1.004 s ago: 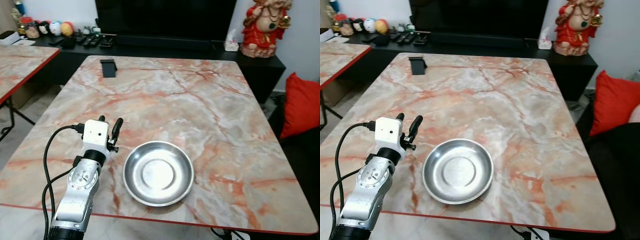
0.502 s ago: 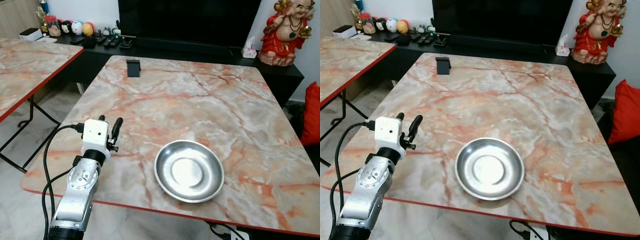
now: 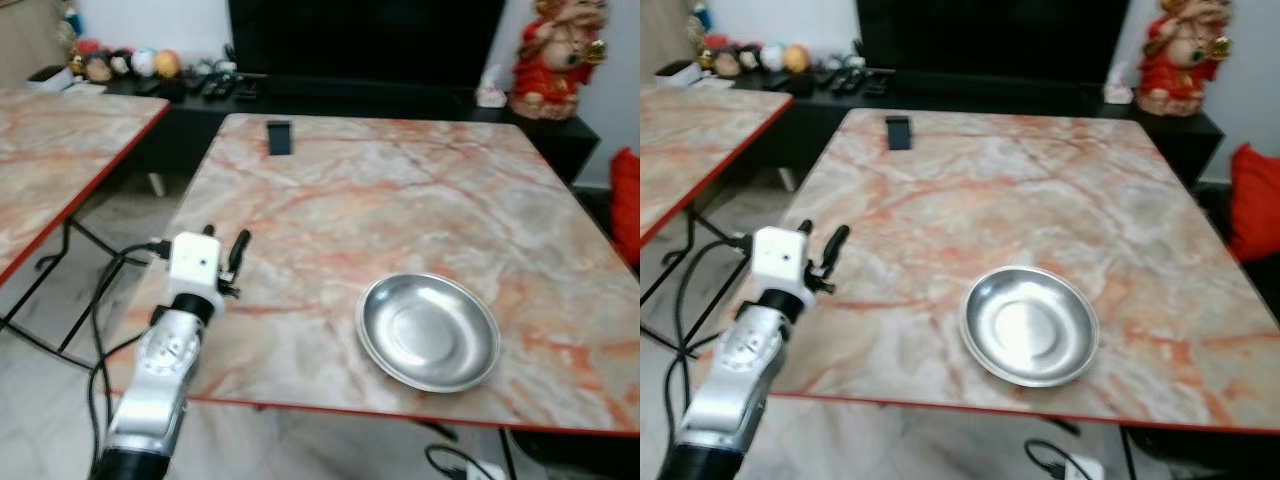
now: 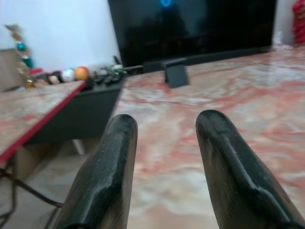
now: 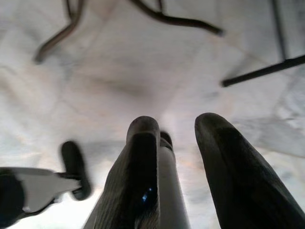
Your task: Setting the table
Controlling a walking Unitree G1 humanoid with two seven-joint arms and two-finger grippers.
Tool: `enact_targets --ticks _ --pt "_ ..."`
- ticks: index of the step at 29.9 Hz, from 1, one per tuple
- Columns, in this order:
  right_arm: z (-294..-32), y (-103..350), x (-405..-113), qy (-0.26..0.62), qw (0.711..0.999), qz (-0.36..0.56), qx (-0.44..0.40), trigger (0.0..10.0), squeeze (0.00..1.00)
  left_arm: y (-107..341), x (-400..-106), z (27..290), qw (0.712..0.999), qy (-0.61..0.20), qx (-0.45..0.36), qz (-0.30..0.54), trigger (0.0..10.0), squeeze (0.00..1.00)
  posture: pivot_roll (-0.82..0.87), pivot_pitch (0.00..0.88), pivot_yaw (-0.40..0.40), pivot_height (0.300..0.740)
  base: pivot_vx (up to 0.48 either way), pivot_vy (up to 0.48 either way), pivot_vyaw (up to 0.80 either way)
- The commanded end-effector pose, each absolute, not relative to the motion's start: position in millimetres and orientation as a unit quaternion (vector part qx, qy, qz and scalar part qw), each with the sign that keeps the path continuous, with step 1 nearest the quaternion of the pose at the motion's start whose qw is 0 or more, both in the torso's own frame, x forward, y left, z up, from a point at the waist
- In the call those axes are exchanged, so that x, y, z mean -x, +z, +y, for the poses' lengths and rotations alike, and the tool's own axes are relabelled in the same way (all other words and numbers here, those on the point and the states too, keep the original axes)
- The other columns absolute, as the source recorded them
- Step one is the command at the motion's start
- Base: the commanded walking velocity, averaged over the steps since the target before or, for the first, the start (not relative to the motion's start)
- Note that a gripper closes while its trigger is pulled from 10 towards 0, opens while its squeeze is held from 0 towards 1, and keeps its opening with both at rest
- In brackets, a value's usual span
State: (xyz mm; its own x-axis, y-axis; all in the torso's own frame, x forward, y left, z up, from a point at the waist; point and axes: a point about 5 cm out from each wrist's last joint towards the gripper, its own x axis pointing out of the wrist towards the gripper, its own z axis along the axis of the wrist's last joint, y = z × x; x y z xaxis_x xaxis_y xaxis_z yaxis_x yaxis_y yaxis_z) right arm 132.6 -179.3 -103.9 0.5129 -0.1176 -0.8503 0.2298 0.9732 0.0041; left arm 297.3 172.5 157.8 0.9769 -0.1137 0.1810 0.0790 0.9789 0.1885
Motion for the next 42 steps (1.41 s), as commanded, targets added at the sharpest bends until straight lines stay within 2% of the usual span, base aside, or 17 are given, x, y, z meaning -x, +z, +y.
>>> enact_targets --ticks 1,42 --pt "-190.8 -104.8 -125.8 -0.114 0.863 0.49 -0.05 10.0 0.0 159.4 -298.2 162.9 0.989 -0.066 -0.091 -0.101 10.0 0.0 0.04 0.0 -0.008 0.74 0.0 0.371 0.0" --pt "-190.2 -104.7 -126.4 -0.111 0.864 0.489 -0.049 10.0 0.0 161.1 -298.9 159.0 0.987 -0.074 -0.093 -0.104 10.0 0.0 0.05 0.0 -0.009 0.74 0.0 0.372 0.0"
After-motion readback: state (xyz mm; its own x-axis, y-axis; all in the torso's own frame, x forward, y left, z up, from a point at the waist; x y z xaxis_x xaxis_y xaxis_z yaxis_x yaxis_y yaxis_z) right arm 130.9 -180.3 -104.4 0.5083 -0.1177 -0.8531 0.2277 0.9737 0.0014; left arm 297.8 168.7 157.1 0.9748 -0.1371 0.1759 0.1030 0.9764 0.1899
